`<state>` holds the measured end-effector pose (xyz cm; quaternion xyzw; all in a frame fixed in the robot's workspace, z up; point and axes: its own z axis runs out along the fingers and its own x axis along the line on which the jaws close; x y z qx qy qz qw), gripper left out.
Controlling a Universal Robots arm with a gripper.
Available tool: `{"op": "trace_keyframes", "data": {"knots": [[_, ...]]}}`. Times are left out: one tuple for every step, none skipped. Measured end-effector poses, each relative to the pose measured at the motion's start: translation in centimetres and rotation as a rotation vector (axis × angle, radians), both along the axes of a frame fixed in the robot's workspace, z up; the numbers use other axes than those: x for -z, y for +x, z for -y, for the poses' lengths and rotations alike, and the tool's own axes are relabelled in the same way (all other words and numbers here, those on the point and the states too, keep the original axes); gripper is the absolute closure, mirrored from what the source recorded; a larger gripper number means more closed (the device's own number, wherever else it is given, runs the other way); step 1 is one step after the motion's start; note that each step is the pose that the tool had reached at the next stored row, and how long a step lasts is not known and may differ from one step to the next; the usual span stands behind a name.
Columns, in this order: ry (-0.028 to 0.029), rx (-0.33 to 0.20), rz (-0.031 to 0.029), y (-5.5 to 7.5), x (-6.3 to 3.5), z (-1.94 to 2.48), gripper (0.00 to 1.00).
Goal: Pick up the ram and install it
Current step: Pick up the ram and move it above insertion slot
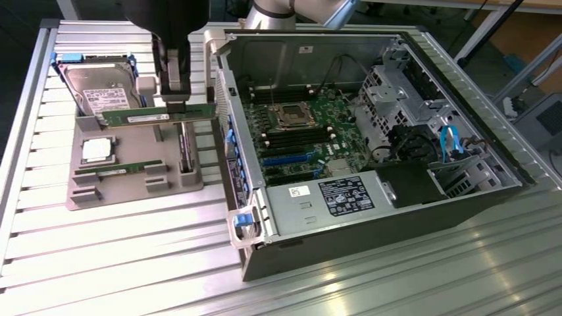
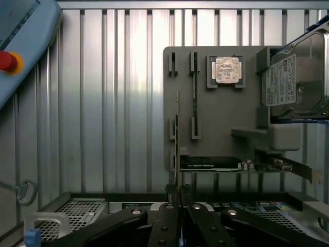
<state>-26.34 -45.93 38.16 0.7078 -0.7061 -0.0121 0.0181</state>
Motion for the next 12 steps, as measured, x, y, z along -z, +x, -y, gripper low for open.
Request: {"op": "trace_keyframes", "data": {"knots": [[0.0001,0.0,0.0,0.1,0.0,0.0,0.88],[0.0,0.0,0.0,0.3,0.01,0.0,0.88],[-0.0001,0.0,-0.0001,0.4,0.0,0.0,0.88],[-0.0001,0.0,-0.0001,0.6,0.0,0.0,0.88],[-0.0001,0.0,-0.0002,0.8,0.0,0.0,0.88],[-0.0001,0.0,-0.0002,1.0,0.0,0.0,0.88],[-0.0001,0.0,-0.0002,1.2,0.0,0.0,0.88],[-0.0001,0.0,-0.0003,1.3,0.0,0.0,0.88],[-0.0001,0.0,-0.0003,1.5,0.0,0.0,0.88],[-0.0001,0.0,-0.0004,1.7,0.0,0.0,0.88],[-0.0001,0.0,-0.0005,1.9,0.0,0.0,0.88],[-0.0001,0.0,-0.0005,2.1,0.0,0.0,0.88]]}}
